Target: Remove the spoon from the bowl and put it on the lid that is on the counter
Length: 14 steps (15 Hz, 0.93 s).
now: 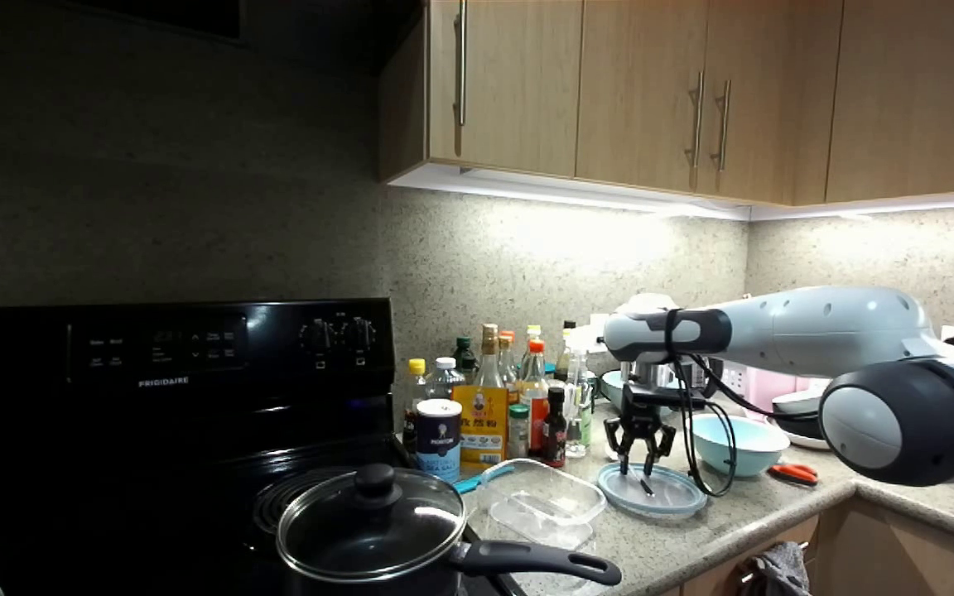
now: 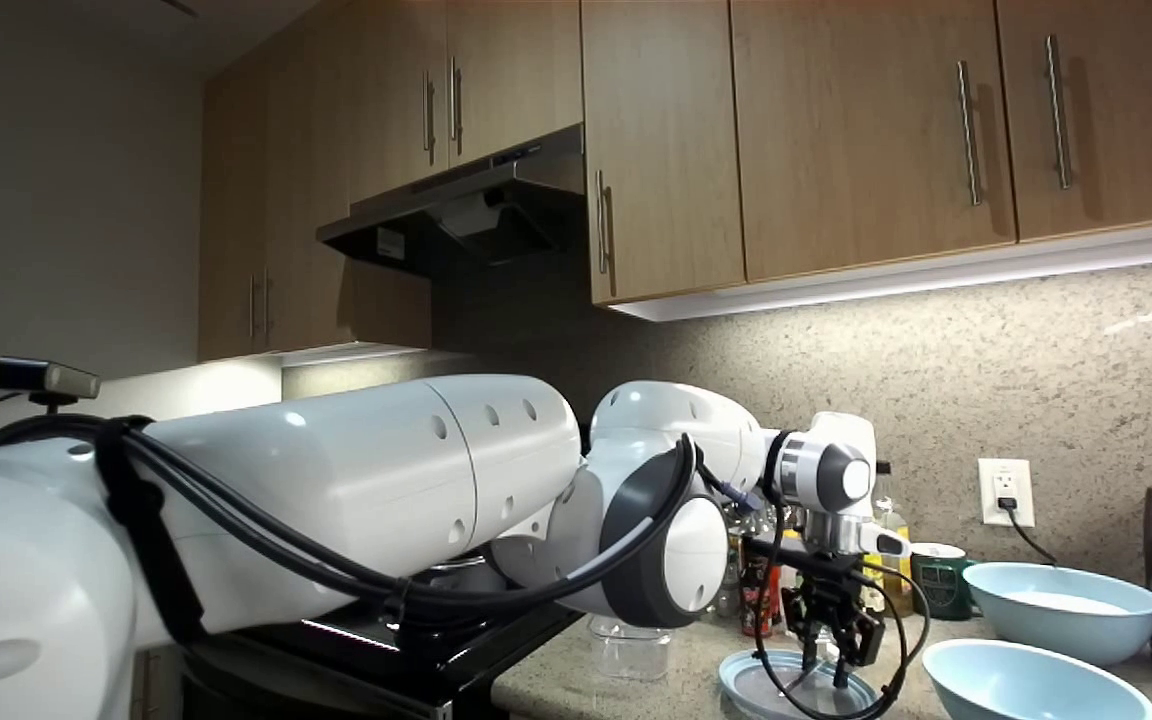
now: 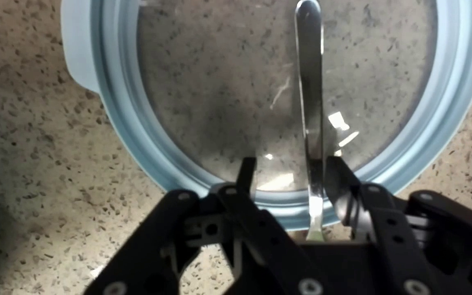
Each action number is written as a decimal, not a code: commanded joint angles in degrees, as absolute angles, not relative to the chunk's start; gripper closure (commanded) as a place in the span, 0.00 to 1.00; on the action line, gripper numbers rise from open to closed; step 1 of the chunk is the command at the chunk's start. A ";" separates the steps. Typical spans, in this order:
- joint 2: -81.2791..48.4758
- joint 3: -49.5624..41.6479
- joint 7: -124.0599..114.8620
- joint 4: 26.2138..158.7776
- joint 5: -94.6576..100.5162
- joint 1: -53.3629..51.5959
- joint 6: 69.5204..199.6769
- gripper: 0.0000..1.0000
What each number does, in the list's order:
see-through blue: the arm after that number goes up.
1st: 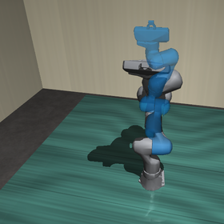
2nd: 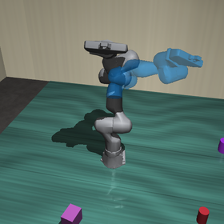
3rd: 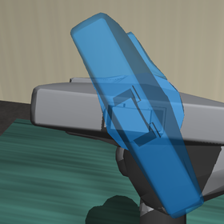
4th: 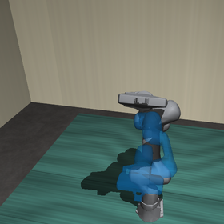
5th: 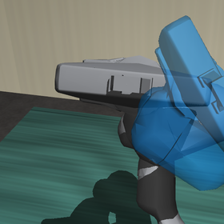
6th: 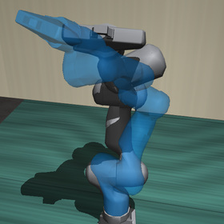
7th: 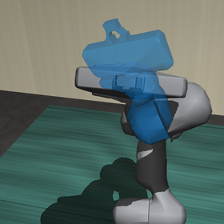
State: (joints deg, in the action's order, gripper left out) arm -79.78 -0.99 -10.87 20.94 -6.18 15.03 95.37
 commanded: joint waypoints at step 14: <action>-77.32 -0.80 -10.94 22.43 -5.64 14.05 92.40 0.92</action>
State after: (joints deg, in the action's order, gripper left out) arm -79.29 -1.16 -10.88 20.94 -6.18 14.39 94.80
